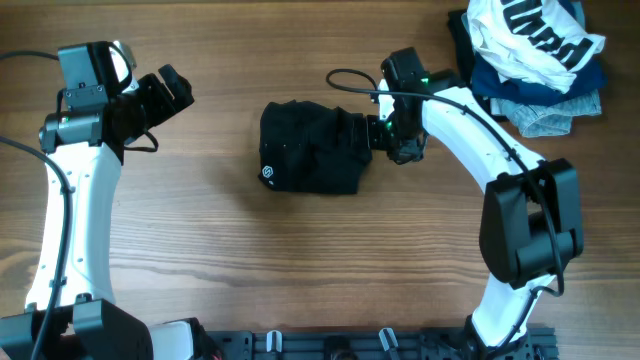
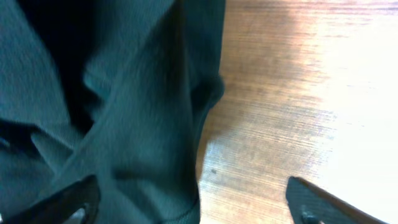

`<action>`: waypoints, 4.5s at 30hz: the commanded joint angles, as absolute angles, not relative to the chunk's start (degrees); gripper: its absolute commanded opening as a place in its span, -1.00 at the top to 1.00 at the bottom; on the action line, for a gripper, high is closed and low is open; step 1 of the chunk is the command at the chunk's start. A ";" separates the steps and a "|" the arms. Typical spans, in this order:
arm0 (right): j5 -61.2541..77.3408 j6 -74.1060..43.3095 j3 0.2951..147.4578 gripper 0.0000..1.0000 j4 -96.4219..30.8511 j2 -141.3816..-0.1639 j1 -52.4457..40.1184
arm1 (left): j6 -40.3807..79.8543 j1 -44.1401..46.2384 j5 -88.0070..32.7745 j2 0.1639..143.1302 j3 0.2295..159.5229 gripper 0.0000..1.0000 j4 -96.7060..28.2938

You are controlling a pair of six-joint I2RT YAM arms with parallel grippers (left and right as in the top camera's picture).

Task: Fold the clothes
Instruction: 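Grasp the black folded bundle's right side with the right gripper, then lift the bundle with the right gripper and carry it to the top-right clothes stack, then lower the bundle onto the clothes stack and open the right gripper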

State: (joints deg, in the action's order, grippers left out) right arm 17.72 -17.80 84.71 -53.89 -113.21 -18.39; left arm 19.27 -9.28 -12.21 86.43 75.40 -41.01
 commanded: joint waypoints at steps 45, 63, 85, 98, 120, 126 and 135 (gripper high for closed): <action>52.14 -23.29 87.02 0.91 -22.68 -108.49 -10.79 | 19.75 -9.50 -11.88 87.13 75.00 -1.00 -41.47; 42.11 -42.54 87.00 0.92 9.15 -103.57 14.74 | 19.75 -9.50 -11.86 87.13 75.00 -1.00 -41.43; 49.63 -53.32 86.98 0.92 23.81 -122.37 27.49 | 19.77 -9.50 -11.88 87.13 75.00 -1.00 -42.50; 45.71 -33.95 87.00 -0.93 0.56 -118.30 28.60 | 19.77 -9.50 -11.88 87.13 75.00 -1.00 -42.50; 5.28 -4.97 87.00 -0.99 -5.80 -101.03 18.37 | 19.75 -9.50 -10.24 87.13 75.00 -1.00 -39.18; -1.67 0.08 87.00 -0.99 5.76 -112.09 15.38 | 19.77 -9.50 -8.08 87.13 75.00 -1.00 -39.24; -1.72 0.73 87.00 -1.00 4.71 -129.86 15.38 | 19.77 -9.50 -3.33 87.13 75.00 -1.00 -39.24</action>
State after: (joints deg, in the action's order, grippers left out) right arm 0.30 -1.39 87.15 7.07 -123.85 15.31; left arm 19.27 -9.28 -6.11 86.48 75.37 -39.44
